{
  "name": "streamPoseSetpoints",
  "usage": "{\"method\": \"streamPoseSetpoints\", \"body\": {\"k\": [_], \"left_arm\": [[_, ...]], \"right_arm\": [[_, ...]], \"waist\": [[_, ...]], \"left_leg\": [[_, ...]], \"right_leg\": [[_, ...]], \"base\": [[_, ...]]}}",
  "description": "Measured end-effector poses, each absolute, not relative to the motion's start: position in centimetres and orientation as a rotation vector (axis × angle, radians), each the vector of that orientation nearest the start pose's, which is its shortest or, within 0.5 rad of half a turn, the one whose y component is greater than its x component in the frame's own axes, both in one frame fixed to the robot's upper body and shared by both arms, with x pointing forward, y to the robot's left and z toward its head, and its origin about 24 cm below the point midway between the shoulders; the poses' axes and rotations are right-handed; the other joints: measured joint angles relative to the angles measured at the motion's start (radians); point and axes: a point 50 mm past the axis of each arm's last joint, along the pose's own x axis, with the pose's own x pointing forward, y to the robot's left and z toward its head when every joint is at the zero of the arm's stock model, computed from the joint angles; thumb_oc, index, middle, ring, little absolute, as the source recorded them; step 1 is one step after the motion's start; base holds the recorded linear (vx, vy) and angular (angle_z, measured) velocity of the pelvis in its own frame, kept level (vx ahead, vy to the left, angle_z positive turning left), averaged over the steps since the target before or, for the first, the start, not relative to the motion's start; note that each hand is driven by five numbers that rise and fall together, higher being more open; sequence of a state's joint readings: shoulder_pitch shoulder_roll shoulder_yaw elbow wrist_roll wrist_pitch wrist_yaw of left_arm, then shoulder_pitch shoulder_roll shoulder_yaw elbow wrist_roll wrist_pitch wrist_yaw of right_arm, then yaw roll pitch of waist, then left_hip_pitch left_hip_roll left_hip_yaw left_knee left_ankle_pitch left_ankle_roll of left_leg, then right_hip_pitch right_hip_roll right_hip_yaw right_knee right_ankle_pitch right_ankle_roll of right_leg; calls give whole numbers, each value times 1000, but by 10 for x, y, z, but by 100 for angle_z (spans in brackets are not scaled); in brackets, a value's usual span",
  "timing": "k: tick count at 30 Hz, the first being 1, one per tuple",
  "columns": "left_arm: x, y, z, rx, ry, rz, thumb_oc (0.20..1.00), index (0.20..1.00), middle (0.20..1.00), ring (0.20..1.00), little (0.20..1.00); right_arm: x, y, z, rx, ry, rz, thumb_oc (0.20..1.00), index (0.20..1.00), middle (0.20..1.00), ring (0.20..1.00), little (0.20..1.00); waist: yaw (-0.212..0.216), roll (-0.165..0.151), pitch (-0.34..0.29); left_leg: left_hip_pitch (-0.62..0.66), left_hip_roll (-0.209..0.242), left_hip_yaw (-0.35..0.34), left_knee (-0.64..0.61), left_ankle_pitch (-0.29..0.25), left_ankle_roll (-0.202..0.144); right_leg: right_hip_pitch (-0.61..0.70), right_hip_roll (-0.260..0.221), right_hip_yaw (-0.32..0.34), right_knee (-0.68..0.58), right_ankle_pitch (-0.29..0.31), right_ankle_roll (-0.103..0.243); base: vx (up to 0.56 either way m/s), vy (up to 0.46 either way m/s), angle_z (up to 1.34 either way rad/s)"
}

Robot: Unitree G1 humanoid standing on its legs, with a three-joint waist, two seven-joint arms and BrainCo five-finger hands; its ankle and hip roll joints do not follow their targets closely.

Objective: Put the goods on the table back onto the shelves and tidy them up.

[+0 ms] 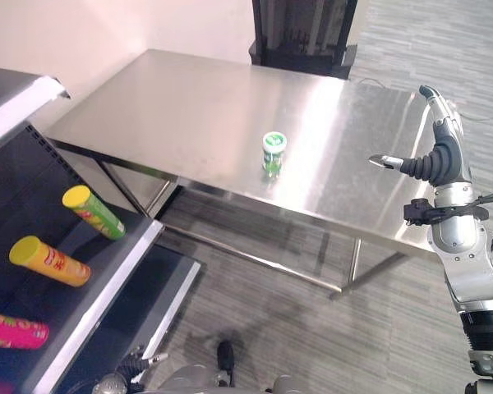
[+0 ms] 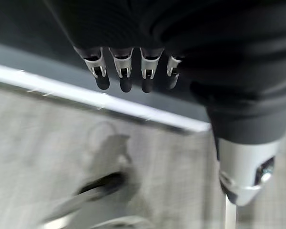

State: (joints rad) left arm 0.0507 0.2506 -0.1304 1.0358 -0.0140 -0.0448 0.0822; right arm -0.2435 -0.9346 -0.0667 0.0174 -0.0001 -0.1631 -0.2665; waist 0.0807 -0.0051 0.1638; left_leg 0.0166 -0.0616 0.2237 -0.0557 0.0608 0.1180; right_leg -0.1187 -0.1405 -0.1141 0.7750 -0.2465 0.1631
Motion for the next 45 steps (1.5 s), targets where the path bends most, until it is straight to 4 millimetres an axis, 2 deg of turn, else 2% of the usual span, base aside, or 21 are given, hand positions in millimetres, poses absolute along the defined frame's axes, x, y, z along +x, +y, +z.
{"method": "streamPoseSetpoints", "body": {"k": [2, 4, 6, 7, 8, 9, 11, 12, 13, 15, 17, 21, 22, 23, 24, 25, 26, 27, 33, 37, 45], "left_arm": [[123, 235, -144, 329, 1008, 91, 1000, 1000, 1000, 1000, 1000], [136, 236, -137, 334, 957, 91, 1000, 1000, 1000, 1000, 1000], [139, 236, -137, 336, 951, 88, 1000, 1000, 1000, 1000, 1000], [142, 234, -136, 332, 945, 86, 1000, 1000, 1000, 1000, 1000], [142, 235, -136, 333, 947, 86, 1000, 1000, 1000, 1000, 1000], [141, 235, -137, 333, 952, 86, 1000, 1000, 1000, 1000, 1000], [136, 237, -140, 335, 983, 89, 1000, 1000, 1000, 1000, 1000], [131, 242, -141, 343, 998, 96, 1000, 1000, 1000, 1000, 1000], [126, 240, -143, 334, 1012, 92, 1000, 1000, 1000, 1000, 1000], [115, 232, -148, 312, 1037, 84, 1000, 1000, 1000, 1000, 1000], [109, 227, -151, 294, 1054, 81, 1000, 1000, 1000, 1000, 1000], [103, 225, -153, 287, 1070, 76, 1000, 1000, 1000, 1000, 1000], [100, 226, -154, 289, 1074, 75, 1000, 1000, 1000, 1000, 1000], [98, 229, -153, 301, 1078, 74, 1000, 1000, 1000, 1000, 1000], [94, 233, -154, 324, 1094, 67, 1000, 1000, 1000, 1000, 1000], [96, 233, -154, 333, 1093, 59, 1000, 1000, 1000, 1000, 1000], [92, 230, -156, 320, 1105, 49, 1000, 1000, 1000, 1000, 1000], [88, 227, -157, 309, 1116, 44, 1000, 1000, 1000, 1000, 1000], [78, 227, -159, 307, 1134, 47, 1000, 1000, 1000, 1000, 1000], [66, 228, -161, 304, 1164, 51, 1000, 1000, 1000, 1000, 1000], [67, 227, -160, 302, 1155, 50, 1000, 1000, 1000, 1000, 1000]], "right_arm": [[276, -289, 214, -873, -526, -265, 1000, 1000, 1000, 1000, 1000], [278, -285, 212, -869, -515, -225, 1000, 1000, 1000, 1000, 1000], [279, -283, 213, -857, -515, -205, 1000, 1000, 1000, 1000, 1000], [279, -283, 217, -845, -524, -198, 1000, 1000, 1000, 1000, 1000], [279, -283, 219, -841, -529, -196, 1000, 1000, 1000, 1000, 1000], [279, -285, 219, -835, -525, -199, 1000, 1000, 1000, 1000, 1000], [277, -288, 217, -835, -513, -203, 1000, 1000, 1000, 1000, 1000], [275, -291, 213, -834, -492, -204, 1000, 1000, 1000, 1000, 1000], [274, -292, 209, -824, -471, -198, 1000, 1000, 1000, 1000, 1000], [275, -292, 207, -810, -461, -188, 1000, 1000, 1000, 1000, 1000], [274, -294, 203, -776, -427, -151, 1000, 1000, 1000, 1000, 1000], [273, -293, 195, -712, -382, -86, 1000, 1000, 1000, 1000, 1000], [273, -292, 192, -686, -364, -60, 1000, 1000, 1000, 1000, 1000], [273, -292, 190, -675, -352, -47, 1000, 1000, 1000, 1000, 1000], [271, -293, 186, -673, -331, -30, 1000, 1000, 1000, 1000, 1000], [271, -293, 185, -664, -327, -26, 1000, 1000, 1000, 1000, 1000], [274, -290, 187, -669, -323, 7, 1000, 1000, 1000, 1000, 1000], [275, -289, 188, -684, -316, 31, 1000, 1000, 1000, 1000, 1000], [278, -272, 164, -660, -228, 173, 1000, 1000, 1000, 1000, 1000], [284, -266, 154, -657, -190, 215, 1000, 1000, 1000, 1000, 1000], [306, -260, 150, -719, -158, 203, 1000, 1000, 1000, 1000, 1000]], "waist": [[0, 2, -1], [8, 16, 2], [-3, 22, 5], [-9, 25, 6], [-16, 21, 9], [-29, 15, 8], [-54, -1, 11], [-62, -36, 22], [-63, -42, 28], [-67, -16, 29], [-70, -10, 27], [-71, -11, 24], [-67, 0, 22], [-72, -7, 21], [-75, -23, 11], [-78, -34, 7], [-61, -21, 5], [-60, 9, -2], [-47, 10, -3], [-46, 11, -15], [-33, 27, -30]], "left_leg": [[21, -1, -11, 2, -7, 10], [23, 33, -61, 6, -10, 13], [23, 50, -94, 6, -10, 13], [23, 65, -128, 3, -24, 2], [21, 68, -144, 2, -28, -2], [25, 72, -174, -5, -35, -14], [28, 73, -226, -11, -49, -52], [49, 53, -250, -19, -55, -81], [62, 69, -258, -22, -70, -118], [62, 116, -225, 9, -90, -152], [29, 150, -212, 47, -103, -163], [17, 154, -213, 37, -105, -167], [19, 178, -213, 5, -104, -165], [18, 183, -216, 0, -104, -166], [21, 177, -215, -18, -105, -170], [20, 172, -212, 5, -92, -189], [9, 163, -205, 51, -95, -185], [18, 168, -216, 39, -89, -191], [44, 161, -215, -1, -78, -198], [65, 148, -220, -15, -73, -190], [91, 146, -245, -27, -67, -194]], "right_leg": [[-35, -39, 21, 18, 0, 0], [-87, -65, 20, -113, -2, -5], [-84, -63, 20, -281, 14, 8], [-92, -42, 44, -442, 53, 23], [-79, -22, 96, -601, 125, 41], [-81, -9, 132, -696, 196, 35], [-72, 36, 278, -818, 272, 63], [-49, 25, 305, -827, 314, 38], [-47, 33, 279, -797, 359, 20], [-39, 64, 237, -783, 359, 20], [-32, 81, 202, -807, 359, 21], [-27, 81, 181, -823, 359, 23], [-58, 98, 166, -750, 345, 16], [-73, 98, 156, -674, 318, -3], [-62, 94, 148, -678, 301, -22], [-64, 87, 146, -697, 299, -24], [-46, 88, 144, -730, 299, -23], [-40, 101, 130, -747, 303, -24], [13, 84, 124, -790, 325, -22], [36, 73, 121, -799, 351, -45], [103, 66, 78, -863, 385, -66]], "base": [[176, -122, 24], [200, -169, 18], [207, -182, 35], [217, -152, 55], [194, -112, 69], [152, -93, 74], [115, -104, 91], [84, -147, 97], [58, -122, 75], [106, -148, 41], [84, -119, 33], [55, -80, 11], [46, -68, 22], [64, -84, 54], [44, -46, 55], [31, -29, 36], [41, -41, 10], [35, -40, 5], [23, -27, 16], [13, -12, 10], [-1, -23, 14]]}}
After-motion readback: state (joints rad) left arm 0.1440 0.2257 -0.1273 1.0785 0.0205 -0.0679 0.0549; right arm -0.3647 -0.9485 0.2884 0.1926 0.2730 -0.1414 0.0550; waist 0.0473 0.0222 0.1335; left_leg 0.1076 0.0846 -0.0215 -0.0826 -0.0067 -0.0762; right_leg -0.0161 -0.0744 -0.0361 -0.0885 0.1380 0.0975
